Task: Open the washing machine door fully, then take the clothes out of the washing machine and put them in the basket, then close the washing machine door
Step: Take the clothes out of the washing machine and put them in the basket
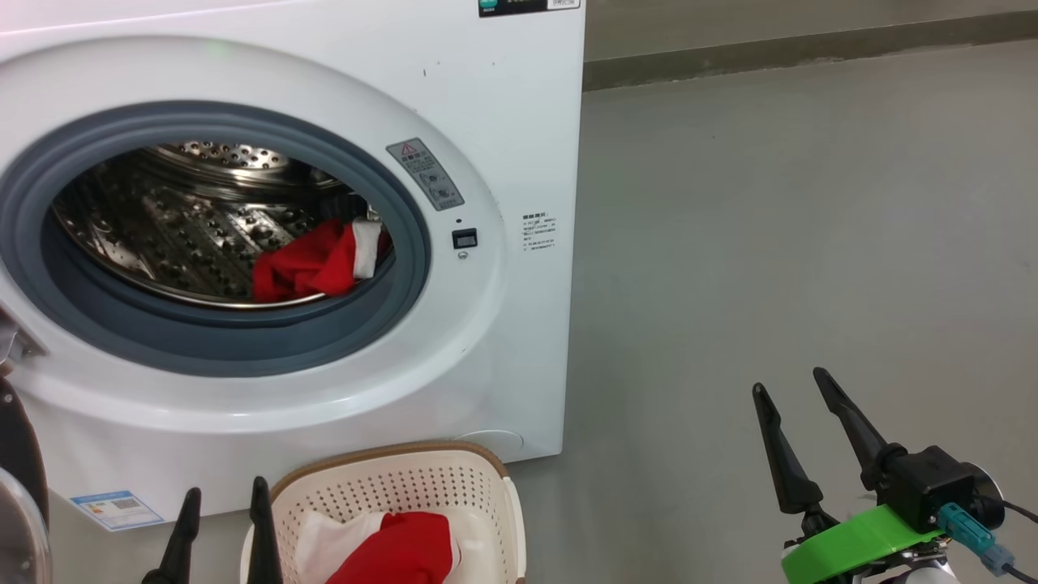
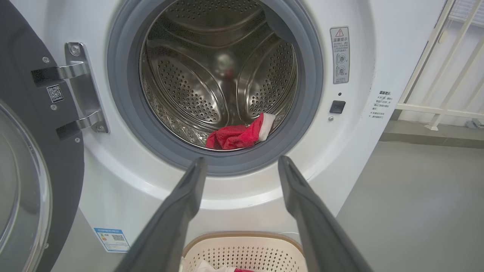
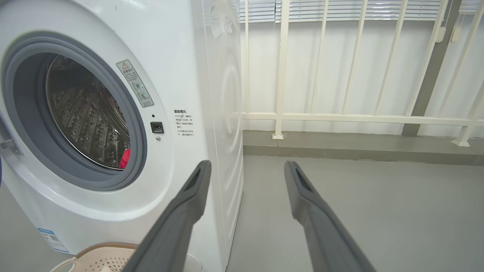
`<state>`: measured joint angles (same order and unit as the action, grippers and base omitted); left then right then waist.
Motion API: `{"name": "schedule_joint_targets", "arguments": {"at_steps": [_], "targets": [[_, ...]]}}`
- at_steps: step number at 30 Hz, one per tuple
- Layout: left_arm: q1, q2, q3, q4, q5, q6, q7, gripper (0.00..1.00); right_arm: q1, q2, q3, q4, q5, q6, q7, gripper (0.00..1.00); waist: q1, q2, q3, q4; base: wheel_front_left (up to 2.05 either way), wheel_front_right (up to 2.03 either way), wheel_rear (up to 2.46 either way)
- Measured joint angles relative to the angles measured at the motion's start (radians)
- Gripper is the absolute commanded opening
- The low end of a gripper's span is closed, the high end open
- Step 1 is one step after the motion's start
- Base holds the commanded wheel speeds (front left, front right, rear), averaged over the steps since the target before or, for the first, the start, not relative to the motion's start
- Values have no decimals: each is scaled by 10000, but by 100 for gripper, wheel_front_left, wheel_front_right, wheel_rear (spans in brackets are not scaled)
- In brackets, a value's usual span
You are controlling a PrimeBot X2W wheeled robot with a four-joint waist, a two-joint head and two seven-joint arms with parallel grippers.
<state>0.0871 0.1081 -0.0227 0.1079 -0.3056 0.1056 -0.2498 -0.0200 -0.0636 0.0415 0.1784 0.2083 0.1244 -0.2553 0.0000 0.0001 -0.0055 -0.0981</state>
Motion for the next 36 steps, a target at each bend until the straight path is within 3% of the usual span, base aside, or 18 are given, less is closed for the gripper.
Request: {"name": "schedule_joint_targets", "arguments": {"at_steps": [17,29,36], "targets": [[-187,59,-339,136,180,100,215,100,1,-90,121,0,100,0,0,100,0,-1,296,144,0,0,0],[-2724,263,-314,1089,69,63,382,100,-639,-489,330,-222,186,0,0,100,0,0,1364,305,0,0,0],[-4696,257,-318,2174,-119,-244,355,100,-1127,-583,337,-428,217,0,0,100,0,0,2304,361,0,0,0]]}}
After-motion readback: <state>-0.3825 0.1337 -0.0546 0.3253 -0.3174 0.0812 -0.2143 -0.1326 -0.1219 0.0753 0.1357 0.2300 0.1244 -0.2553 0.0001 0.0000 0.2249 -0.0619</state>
